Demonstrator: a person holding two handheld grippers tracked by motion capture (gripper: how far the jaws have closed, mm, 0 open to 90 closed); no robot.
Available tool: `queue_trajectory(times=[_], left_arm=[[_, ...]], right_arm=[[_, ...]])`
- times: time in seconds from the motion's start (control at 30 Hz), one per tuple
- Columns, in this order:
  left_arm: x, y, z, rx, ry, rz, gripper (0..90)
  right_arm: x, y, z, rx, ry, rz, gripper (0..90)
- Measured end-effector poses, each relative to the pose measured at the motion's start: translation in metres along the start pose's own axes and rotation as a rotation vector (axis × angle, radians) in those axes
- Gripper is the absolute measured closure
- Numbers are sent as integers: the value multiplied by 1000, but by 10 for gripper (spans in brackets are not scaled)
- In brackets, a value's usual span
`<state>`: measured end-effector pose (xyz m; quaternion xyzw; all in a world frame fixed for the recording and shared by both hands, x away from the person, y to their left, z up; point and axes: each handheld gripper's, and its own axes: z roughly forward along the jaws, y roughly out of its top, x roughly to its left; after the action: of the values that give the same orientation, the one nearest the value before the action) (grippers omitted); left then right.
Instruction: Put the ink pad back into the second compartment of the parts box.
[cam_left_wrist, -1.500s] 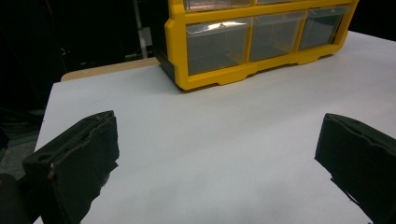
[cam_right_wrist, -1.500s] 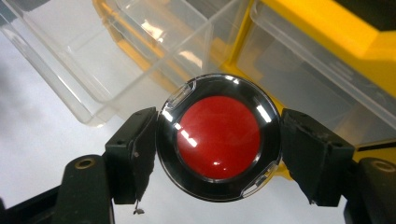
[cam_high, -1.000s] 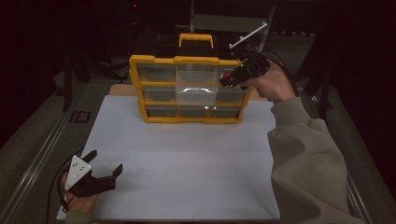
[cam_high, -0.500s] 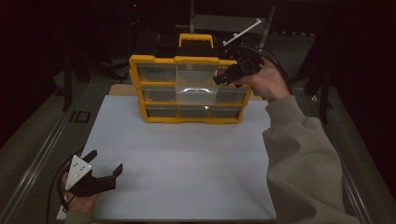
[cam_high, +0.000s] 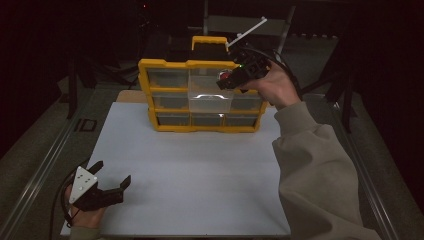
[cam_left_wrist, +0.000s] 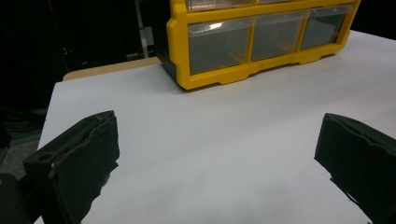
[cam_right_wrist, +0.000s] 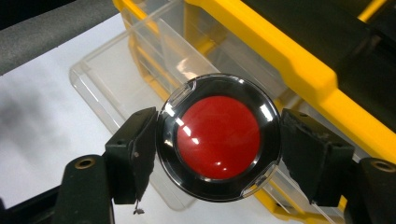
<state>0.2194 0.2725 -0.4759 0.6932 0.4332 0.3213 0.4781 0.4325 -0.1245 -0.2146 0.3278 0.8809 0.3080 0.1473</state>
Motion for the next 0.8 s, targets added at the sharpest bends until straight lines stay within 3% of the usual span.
queue_trajectory(times=[0.53, 0.8], left_arm=[[0, 0, 0, -1, -1, 0, 4], [0, 0, 0, -1, 1, 0, 4]], right_arm=[[11, 5, 12, 5, 18, -13, 295], [7, 6, 16, -15, 35, 36, 294]])
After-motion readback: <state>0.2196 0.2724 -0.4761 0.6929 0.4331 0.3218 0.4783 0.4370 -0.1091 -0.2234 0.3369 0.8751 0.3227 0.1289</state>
